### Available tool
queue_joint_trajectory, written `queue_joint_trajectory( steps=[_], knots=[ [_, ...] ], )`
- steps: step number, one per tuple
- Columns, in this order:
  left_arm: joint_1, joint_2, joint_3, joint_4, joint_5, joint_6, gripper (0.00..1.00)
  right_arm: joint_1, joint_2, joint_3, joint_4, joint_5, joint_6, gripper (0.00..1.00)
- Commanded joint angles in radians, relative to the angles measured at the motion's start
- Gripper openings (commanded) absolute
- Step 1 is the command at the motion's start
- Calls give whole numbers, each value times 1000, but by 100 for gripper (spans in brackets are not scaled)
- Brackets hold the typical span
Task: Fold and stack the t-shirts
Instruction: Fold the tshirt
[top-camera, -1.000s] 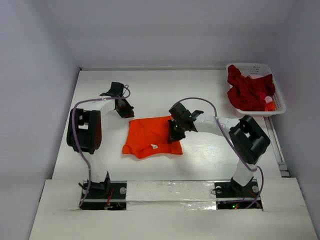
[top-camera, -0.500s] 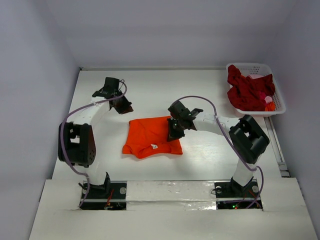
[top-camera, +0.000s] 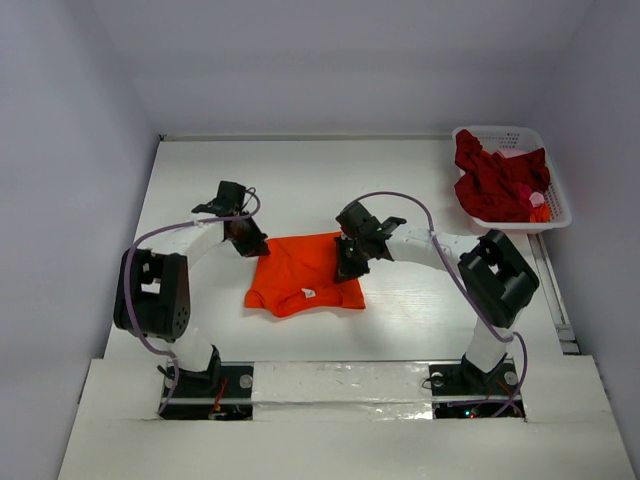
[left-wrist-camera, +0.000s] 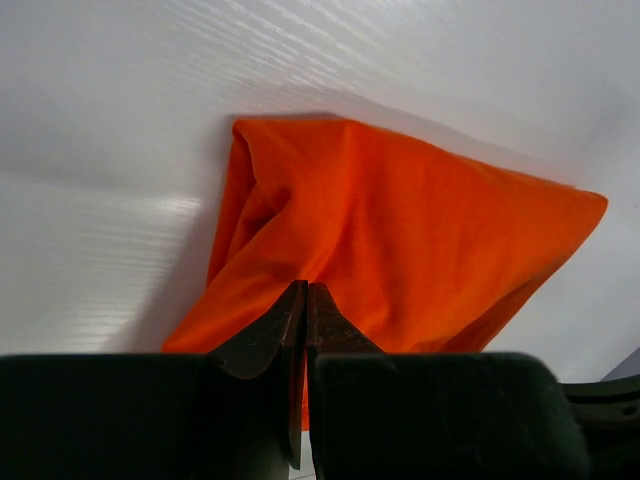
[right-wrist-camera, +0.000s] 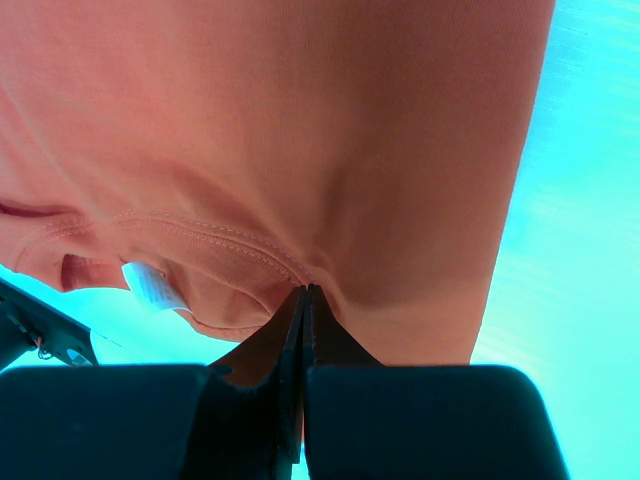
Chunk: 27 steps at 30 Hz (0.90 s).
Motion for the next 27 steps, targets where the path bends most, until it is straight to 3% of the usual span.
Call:
queue_joint_trajectory(
  steps=[1, 15, 27],
  knots=[
    [-20, 11, -19, 47, 15, 11, 0, -3, -39, -8, 15, -5, 4, 0],
    [-20, 168, 54, 117, 3, -41, 0, 6, -99, -77, 19, 9, 21, 0],
    [-20, 211, 80, 117, -2, -35, 0, 52, -168, -82, -37, 55, 15, 0]
  ],
)
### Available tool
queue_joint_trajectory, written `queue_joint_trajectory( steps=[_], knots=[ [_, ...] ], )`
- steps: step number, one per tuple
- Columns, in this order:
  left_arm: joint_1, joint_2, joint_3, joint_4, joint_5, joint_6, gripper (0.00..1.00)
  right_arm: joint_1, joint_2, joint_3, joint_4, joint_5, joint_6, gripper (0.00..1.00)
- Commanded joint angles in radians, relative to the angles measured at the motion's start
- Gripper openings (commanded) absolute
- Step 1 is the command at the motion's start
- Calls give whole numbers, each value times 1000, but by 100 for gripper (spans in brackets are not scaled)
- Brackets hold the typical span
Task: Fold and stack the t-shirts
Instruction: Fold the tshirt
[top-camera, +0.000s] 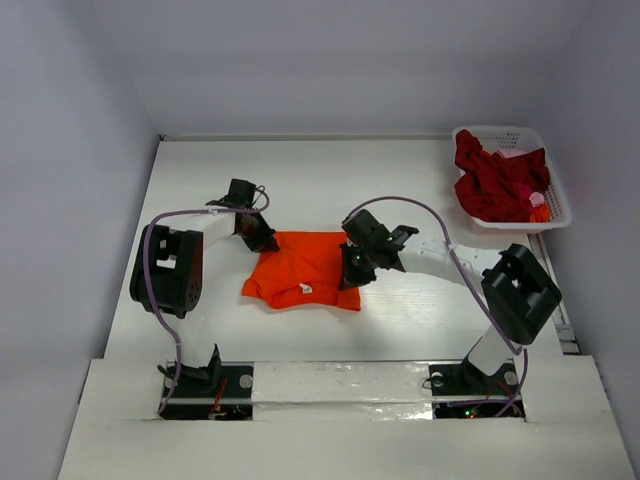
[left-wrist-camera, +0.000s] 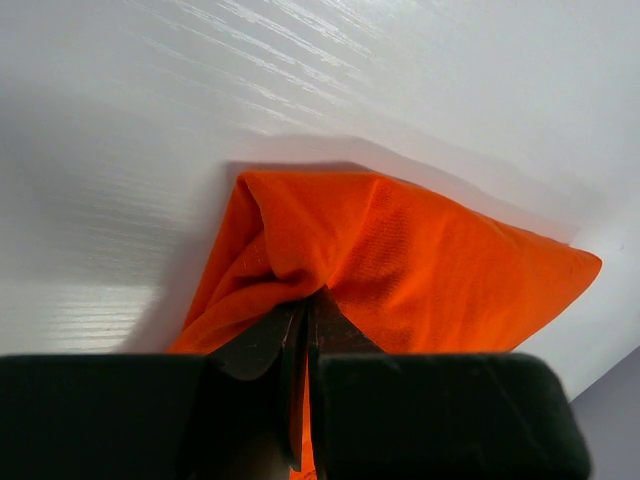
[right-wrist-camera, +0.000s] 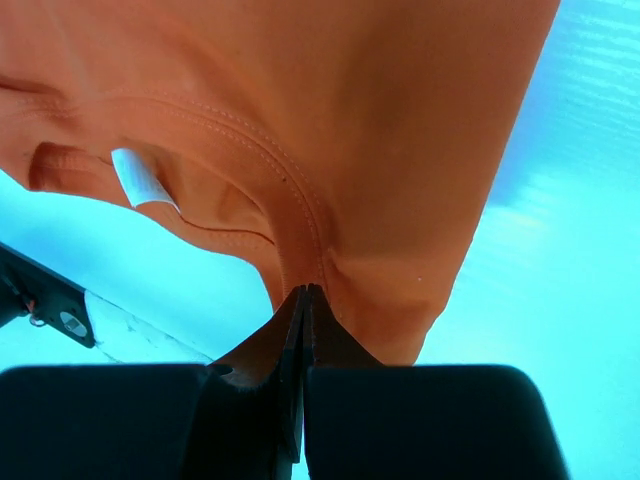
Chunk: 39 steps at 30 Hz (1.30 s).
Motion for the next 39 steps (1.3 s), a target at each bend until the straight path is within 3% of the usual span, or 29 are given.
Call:
queue_joint_trajectory(
  steps=[1, 13, 28, 39],
  knots=[
    [1, 23, 22, 1, -29, 4, 0, 28, -26, 20, -23, 29, -6, 0],
    [1, 23, 54, -17, -30, 9, 0, 68, 29, 18, -9, 0, -6, 0],
    [32, 23, 76, -39, -38, 29, 0, 68, 101, -160, 146, -69, 55, 0],
    [59, -19, 105, -82, -44, 50, 0, 68, 46, -128, 77, -14, 57, 0]
  ],
)
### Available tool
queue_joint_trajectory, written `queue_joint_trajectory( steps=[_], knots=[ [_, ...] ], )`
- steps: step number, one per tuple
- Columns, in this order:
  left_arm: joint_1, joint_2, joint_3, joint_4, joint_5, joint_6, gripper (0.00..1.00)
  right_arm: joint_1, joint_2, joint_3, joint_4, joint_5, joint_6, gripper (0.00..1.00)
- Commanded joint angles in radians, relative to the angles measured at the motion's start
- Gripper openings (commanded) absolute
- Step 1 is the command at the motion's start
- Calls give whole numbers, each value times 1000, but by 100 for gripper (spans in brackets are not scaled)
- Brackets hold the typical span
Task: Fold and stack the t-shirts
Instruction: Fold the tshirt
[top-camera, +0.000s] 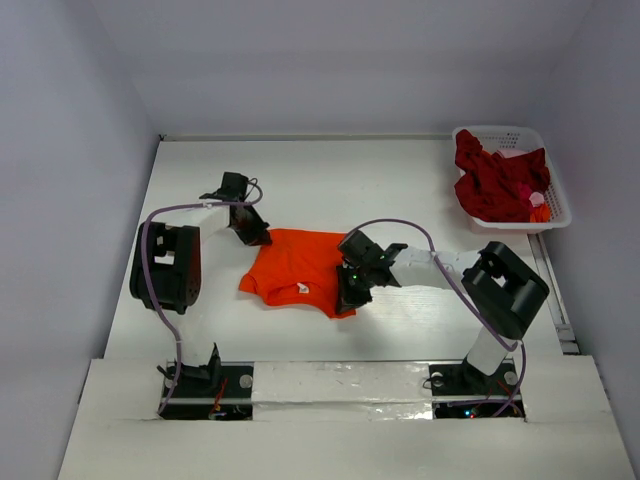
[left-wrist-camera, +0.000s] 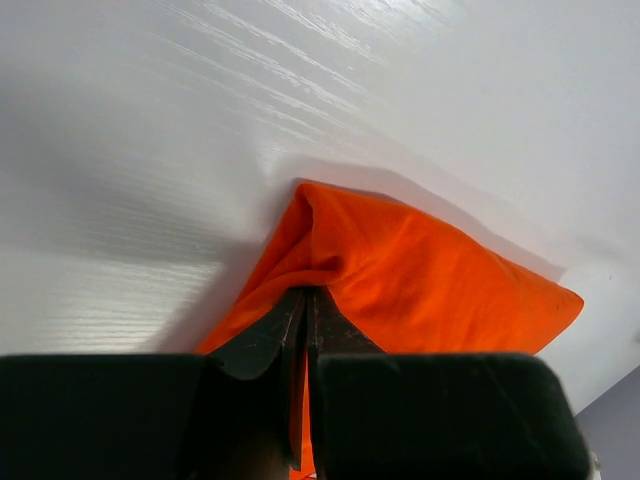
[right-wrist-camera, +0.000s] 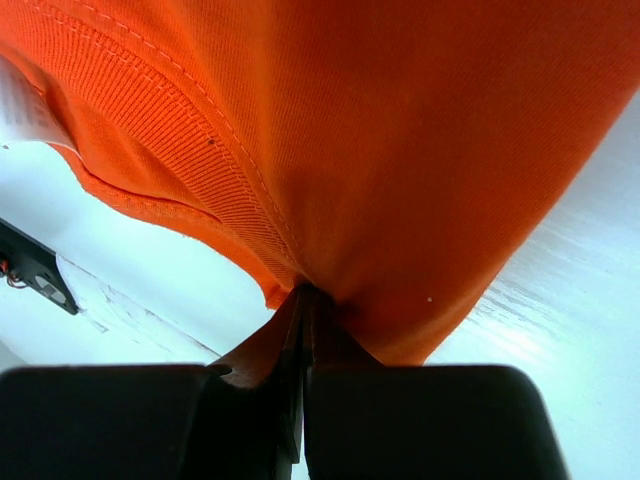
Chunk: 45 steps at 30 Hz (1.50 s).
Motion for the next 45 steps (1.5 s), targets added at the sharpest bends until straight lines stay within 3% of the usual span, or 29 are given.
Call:
queue_joint_trajectory(
  steps=[1, 24, 36, 40, 45],
  knots=[
    [21, -53, 41, -42, -28, 26, 0, 10, -18, 12, -63, 75, -5, 0],
    [70, -81, 30, -57, -33, 42, 0, -22, -26, 32, -139, 175, 24, 0],
    [70, -200, 174, -179, -32, 70, 0, -22, -182, 306, -369, 261, 7, 0],
    [70, -197, 187, -165, -7, 65, 0, -31, -160, 353, -356, 255, -19, 0],
    [70, -168, 102, -67, 22, 50, 0, -65, 3, 423, -324, 250, -81, 0]
  ],
)
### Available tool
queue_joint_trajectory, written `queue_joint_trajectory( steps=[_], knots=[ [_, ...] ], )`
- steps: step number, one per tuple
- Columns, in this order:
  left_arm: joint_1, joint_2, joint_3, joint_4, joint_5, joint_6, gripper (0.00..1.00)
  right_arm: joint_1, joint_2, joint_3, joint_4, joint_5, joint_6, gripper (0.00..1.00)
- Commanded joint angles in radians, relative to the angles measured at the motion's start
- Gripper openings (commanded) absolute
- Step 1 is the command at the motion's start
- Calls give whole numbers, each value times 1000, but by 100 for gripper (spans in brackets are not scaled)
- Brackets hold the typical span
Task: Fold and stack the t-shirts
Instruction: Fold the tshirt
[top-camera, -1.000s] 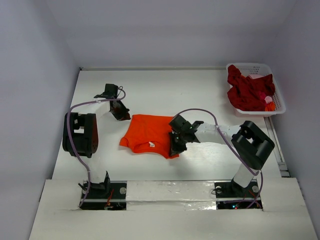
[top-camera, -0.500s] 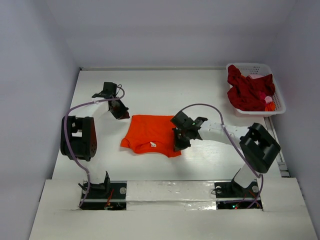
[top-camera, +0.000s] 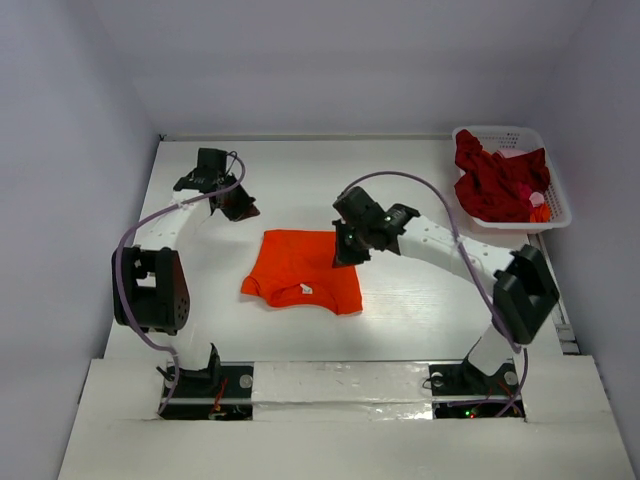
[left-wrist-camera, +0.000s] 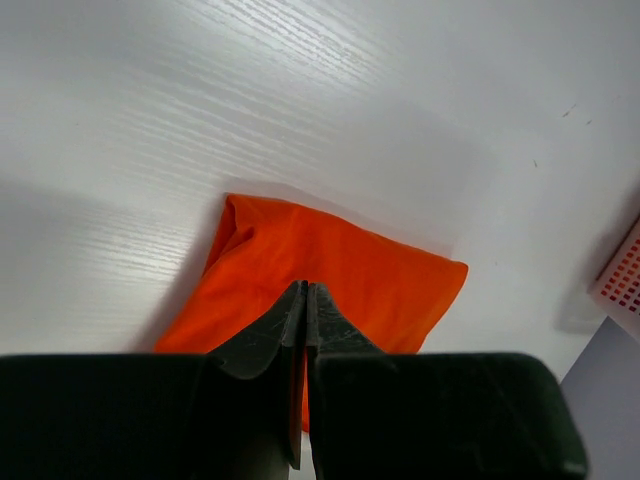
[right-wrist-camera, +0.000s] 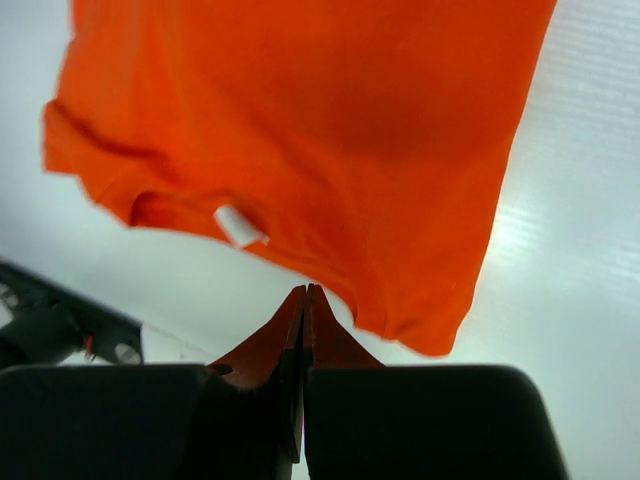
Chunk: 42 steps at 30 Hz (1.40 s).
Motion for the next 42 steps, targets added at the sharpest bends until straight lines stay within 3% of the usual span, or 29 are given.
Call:
queue_joint_trajectory(
  steps=[1, 6, 19, 42],
  knots=[
    [6, 11, -49, 56, 24, -1, 0, -37, 109, 69, 8, 13, -60, 0],
    [-14, 38, -89, 109, 33, 4, 0, -110, 210, 149, 20, -23, -86, 0],
    [-100, 93, -88, 139, 19, 11, 0, -152, 377, 389, -46, -30, -157, 0],
    [-118, 185, -43, 51, -31, 68, 0, -152, 371, 265, 2, -67, -114, 0]
  ],
)
